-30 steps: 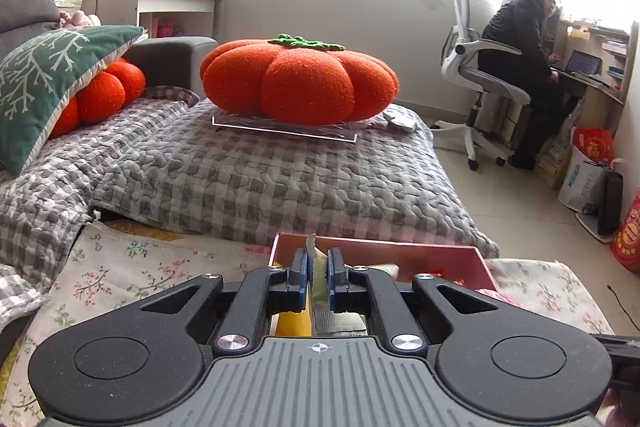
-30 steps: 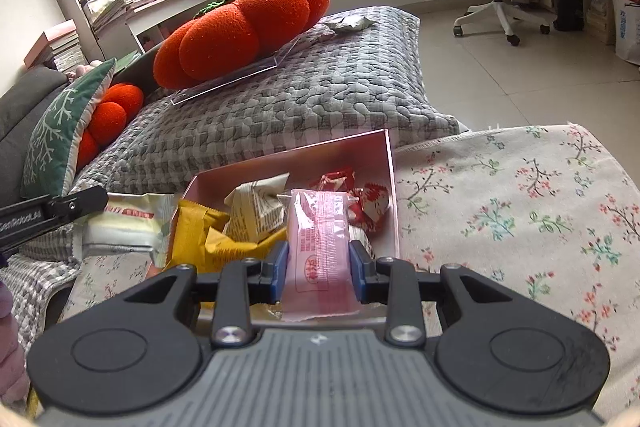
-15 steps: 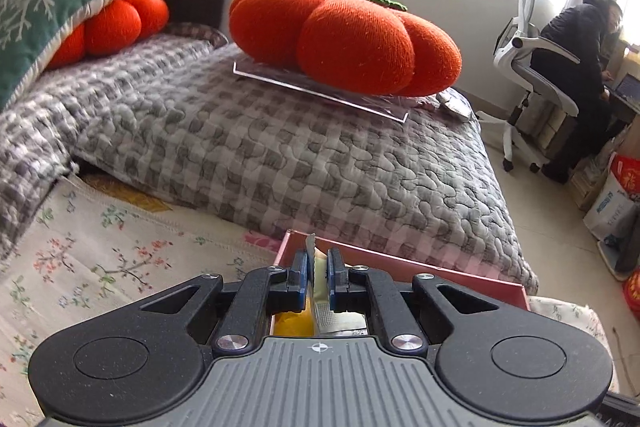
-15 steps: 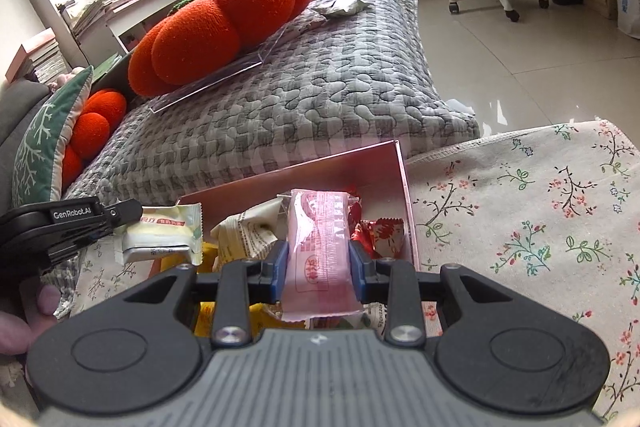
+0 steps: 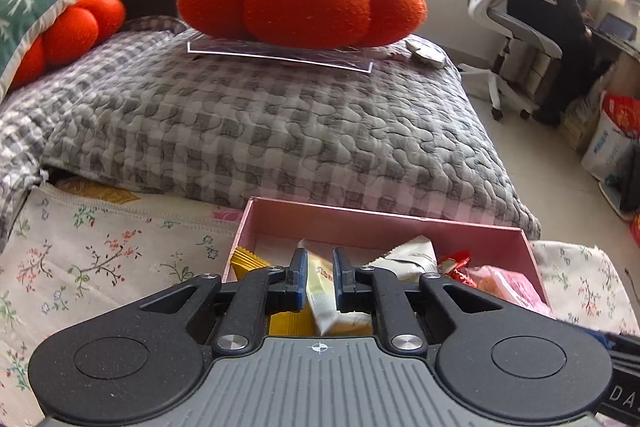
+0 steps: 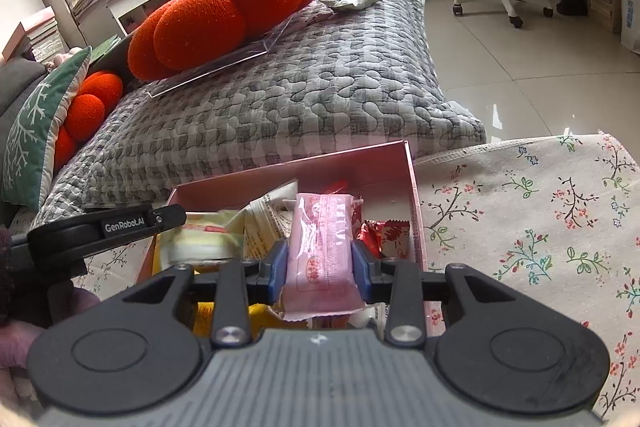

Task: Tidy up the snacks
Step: 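Open both grippers to release the pouch and pink packet in the box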

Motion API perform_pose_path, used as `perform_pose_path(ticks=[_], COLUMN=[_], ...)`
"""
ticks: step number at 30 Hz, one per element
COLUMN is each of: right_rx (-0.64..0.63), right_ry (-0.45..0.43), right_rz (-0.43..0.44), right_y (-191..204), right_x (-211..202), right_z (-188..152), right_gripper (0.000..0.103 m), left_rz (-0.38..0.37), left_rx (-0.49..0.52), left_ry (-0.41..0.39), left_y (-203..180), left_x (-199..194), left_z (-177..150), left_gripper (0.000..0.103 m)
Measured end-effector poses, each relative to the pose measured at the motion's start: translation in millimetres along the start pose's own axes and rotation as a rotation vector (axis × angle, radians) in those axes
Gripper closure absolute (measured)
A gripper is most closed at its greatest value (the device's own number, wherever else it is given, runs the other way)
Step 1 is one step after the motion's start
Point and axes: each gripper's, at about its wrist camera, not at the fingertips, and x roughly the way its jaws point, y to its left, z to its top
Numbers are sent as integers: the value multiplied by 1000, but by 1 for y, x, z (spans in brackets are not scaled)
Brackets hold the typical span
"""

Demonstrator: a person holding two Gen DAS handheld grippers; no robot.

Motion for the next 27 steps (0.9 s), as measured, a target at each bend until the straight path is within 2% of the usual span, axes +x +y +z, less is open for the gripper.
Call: perform_pose_path(ticks=[2,3,5,8,9,13,18,23,27], right_rx=[7,11,20,41,43,47,27,8,-17], right_ry=[-3,-6,-14,-18,-22,-31,-48,-49,-50], right_rz=[-1,-5,-14,-20,-25,-36,-54,-56,-81], right_y=[-1,-2,-4,-7,-7,-7,-5,-3,0], right_x=[-3,-5,-10,-17,-20,-33,-54,-70,-84], right_z=[0,0,0,0,-1,-5,-15,-28,-41], right_gripper=[59,54,48,38,34,25,12,8,6], left_rz=[-6,-8,-6,-10,-14,-26,-36,-39,-29], left_rx=[23,34,52,66,67,62,70,88,111], left_ry=[1,-3,-12,-15,-13,-2,2,9,17], left_y=[-3,-4,-6,-7,-7,-5,0,6,10], left_x=[-3,-6,-13,-23,-27,-43,-67,-91,-107], left_z=[-1,-1,-3,-6,-7,-13,-27,-46,-62], left_gripper=[71,67,49,35,34,18,9,4,4])
